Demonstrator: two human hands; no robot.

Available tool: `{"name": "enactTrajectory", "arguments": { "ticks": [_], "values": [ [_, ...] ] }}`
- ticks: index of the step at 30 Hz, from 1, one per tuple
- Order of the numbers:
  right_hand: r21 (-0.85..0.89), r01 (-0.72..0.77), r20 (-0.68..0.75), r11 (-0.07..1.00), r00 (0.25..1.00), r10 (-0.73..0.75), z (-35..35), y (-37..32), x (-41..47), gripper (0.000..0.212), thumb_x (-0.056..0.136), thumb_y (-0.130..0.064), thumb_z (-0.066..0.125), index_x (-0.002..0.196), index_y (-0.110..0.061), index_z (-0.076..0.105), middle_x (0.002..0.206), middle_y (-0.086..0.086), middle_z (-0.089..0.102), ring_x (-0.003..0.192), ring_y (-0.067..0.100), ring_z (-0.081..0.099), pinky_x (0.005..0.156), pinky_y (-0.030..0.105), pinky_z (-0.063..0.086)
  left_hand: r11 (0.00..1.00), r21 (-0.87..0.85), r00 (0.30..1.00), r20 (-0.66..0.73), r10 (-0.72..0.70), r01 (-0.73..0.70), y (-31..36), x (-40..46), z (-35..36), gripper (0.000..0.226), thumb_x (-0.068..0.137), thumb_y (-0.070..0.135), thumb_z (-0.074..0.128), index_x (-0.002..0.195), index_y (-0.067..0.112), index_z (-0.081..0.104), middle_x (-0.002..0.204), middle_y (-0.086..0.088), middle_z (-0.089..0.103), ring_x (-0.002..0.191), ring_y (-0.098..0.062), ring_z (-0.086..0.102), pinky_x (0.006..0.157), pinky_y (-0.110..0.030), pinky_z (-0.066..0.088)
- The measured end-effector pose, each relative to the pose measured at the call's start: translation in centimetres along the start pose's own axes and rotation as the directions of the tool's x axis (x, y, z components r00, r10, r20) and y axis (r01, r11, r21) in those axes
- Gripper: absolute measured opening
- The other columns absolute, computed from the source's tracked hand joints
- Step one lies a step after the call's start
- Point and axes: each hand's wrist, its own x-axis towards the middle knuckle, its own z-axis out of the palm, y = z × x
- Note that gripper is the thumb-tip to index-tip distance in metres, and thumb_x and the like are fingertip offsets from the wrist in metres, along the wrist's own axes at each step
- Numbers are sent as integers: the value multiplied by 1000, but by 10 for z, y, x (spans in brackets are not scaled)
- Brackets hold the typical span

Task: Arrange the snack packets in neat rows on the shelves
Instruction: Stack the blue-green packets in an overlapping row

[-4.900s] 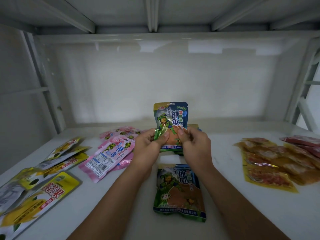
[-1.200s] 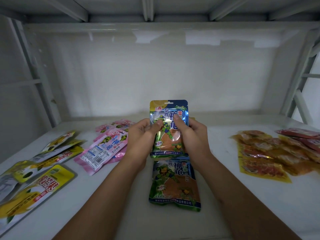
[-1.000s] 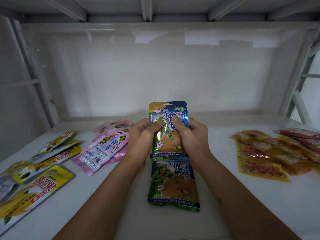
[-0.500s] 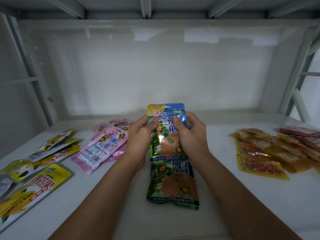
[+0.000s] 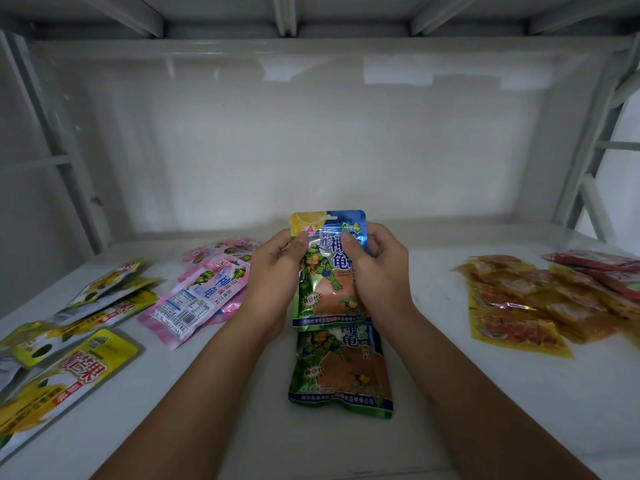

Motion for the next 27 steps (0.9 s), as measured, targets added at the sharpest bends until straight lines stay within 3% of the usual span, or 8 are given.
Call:
{"name": "enactTrajectory", "arguments": {
  "ticks": [2,6,8,12,17,22,24,27],
  "values": [
    [-42,19,7,999,1000,-18,1,3,0,20,100,-12,67,119,-16,68,99,9,78,92,34,76,83,58,61,1000,10,1000,-3,14,-14,0,-1,0,23,110,21,52,106,14,74,80,8,76,66,-1,68,51,-12,47],
    [-77,39,14,996,999,-38,3,4,0,25,98,-17,66,123,-17,67,98,8,78,91,30,76,82,58,61,1000,-10,999,-37,-2,2,-2,2,-1,17,109,17,53,115,18,69,92,-2,80,77,-15,76,62,-34,62],
    [-64,30,11,998,1000,-30,2,3,-1,20,101,-9,63,120,-13,69,97,9,78,89,30,77,80,57,62,999,-28,998,-51,-31,30,-3,3,-1,16,108,17,54,114,18,69,92,-3,79,76,-15,76,62,-34,61],
    [-60,61,6,996,998,-60,3,1,-3,12,101,-18,65,100,-7,69,85,24,71,75,44,69,70,59,61,997,-67,998,-50,-49,46,-4,6,0,17,107,17,54,108,15,72,94,-6,79,80,-17,75,72,-36,60],
    [-37,6,-24,999,1000,-7,4,-2,-3,23,100,-13,65,85,4,59,67,23,56,62,22,50,58,36,42,997,-63,998,-46,-47,44,0,7,0,23,104,10,52,87,13,68,74,0,73,65,-12,68,59,-23,51],
    [-70,67,-76,995,994,-72,4,-5,-5,41,102,-21,63,79,9,46,65,24,42,55,15,44,50,33,37,1000,-7,1000,11,-26,26,2,0,3,32,110,18,51,80,16,63,63,10,68,56,-5,65,52,-19,49],
    [-97,108,-85,989,990,-116,4,-3,-4,42,103,-25,63,78,6,50,67,26,44,56,22,42,54,33,35,1000,19,1000,-3,13,-13,3,-2,2,32,109,24,54,81,11,62,64,9,67,62,-3,65,56,-17,50],
    [-150,137,-79,979,986,-150,5,0,-2,37,102,-30,63,83,2,59,77,32,53,62,39,51,55,47,44,999,22,999,-26,37,-36,6,-3,2,51,104,46,58,94,-3,61,89,-23,70,83,-30,68,78,-50,58]
  ]
}}
